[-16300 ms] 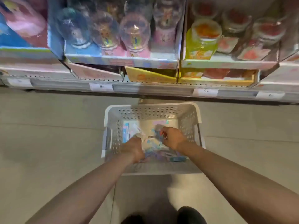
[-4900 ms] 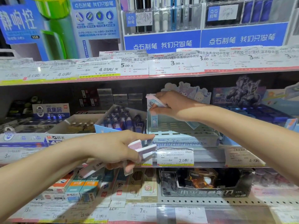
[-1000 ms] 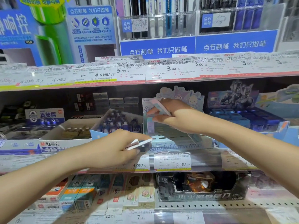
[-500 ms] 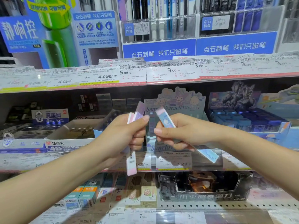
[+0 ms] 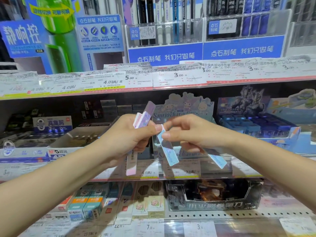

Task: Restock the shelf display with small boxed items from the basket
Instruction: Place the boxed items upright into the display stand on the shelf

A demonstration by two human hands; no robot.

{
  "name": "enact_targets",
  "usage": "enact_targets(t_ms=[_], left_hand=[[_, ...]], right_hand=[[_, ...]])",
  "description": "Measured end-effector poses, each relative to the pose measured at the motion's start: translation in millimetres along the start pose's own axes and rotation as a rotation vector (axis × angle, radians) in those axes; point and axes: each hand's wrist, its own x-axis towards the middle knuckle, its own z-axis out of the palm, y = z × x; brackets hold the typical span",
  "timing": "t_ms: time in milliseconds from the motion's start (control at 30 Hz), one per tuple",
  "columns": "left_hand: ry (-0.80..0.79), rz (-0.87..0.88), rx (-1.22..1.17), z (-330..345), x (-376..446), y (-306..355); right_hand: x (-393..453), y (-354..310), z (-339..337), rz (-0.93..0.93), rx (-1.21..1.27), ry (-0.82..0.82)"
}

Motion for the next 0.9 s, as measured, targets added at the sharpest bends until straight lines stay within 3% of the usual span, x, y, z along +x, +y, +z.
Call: enact_targets(t_ms=[300,433,567,700,900], left_hand=[[0.011,0.084,0.064,-6,4,-4],[0.059,0.328,0.626,-24,1,-15],[-0.238,0.454,0.977,-32,-11,-23],[-0.330,0.366,1.276,-29,-16,-26],[-0.348,0.209,1.379,-20,-19,-25]], right_hand=[[8,0,1,-0.169,-0.095,0.105],[8,4,-13,-0.154,-0.183,0.269],[13,9,-16,-0.156,-0.258,0.408],[23,13,-14,-0.208,-0.327,0.507],[39,22,-8,-0.245,-0.365,0.518]])
